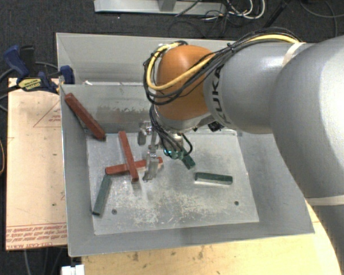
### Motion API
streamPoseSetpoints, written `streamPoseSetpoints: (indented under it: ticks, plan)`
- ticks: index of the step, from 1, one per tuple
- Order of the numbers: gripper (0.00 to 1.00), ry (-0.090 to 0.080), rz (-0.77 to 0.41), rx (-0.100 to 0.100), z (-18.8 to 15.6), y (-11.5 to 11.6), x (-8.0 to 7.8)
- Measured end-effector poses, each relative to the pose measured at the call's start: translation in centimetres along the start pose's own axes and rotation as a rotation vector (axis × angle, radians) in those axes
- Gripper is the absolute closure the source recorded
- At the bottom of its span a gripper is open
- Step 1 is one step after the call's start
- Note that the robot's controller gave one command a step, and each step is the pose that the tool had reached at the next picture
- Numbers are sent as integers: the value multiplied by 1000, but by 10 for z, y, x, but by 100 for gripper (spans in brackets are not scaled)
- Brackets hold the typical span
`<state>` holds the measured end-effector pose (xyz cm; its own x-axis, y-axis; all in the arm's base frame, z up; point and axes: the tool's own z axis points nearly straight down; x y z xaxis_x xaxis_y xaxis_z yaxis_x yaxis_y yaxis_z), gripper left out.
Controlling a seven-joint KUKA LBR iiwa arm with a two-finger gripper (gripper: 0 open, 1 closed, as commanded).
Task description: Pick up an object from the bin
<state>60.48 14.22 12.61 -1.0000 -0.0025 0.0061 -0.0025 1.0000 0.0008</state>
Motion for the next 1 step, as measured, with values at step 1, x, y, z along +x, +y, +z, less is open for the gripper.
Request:
streamPoseSetpoints:
  ticks: [1]
  plan:
    - [0,-4,-178,0,58,13,12]
